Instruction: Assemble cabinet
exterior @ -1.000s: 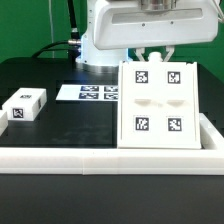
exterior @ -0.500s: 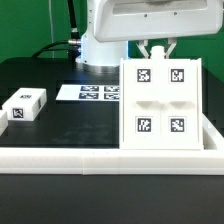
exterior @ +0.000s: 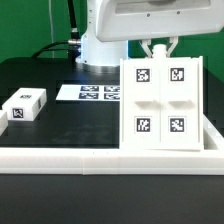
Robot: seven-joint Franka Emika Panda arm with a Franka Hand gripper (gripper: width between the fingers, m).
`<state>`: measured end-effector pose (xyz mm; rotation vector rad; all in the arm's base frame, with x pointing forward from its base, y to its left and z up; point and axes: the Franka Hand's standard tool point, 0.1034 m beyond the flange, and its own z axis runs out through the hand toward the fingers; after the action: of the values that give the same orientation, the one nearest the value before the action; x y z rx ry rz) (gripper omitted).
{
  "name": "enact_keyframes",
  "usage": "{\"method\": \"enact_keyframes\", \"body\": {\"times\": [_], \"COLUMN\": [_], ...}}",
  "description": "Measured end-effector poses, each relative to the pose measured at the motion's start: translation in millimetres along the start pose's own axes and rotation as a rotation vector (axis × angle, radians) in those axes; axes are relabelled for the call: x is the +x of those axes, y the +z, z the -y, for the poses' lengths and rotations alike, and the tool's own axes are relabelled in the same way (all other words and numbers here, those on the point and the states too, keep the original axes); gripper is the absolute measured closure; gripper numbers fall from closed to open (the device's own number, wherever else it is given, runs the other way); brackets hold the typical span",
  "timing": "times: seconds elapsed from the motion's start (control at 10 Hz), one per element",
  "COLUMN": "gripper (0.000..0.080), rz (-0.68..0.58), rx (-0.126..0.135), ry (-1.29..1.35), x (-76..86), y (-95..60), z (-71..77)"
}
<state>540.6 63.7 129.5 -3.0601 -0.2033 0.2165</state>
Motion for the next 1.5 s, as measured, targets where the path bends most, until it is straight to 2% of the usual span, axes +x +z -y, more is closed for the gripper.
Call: {"method": "enact_keyframes", "body": {"times": [0.4, 0.6, 0.8, 1.5], "gripper": [0.0759, 0.0766, 0.0787, 0.0785], "rz": [0.002, -0.003, 0.005, 0.003], "rx": [-0.002, -0.001, 0.003, 0.003], "ry": [-0.006, -0.027, -0.033, -0.033], "x": [-8.0, -0.7, 15.4, 15.5], "y": [4.6, -4.2, -14.6, -13.7], "z": [1.9, -1.7, -6.1, -6.0]}}
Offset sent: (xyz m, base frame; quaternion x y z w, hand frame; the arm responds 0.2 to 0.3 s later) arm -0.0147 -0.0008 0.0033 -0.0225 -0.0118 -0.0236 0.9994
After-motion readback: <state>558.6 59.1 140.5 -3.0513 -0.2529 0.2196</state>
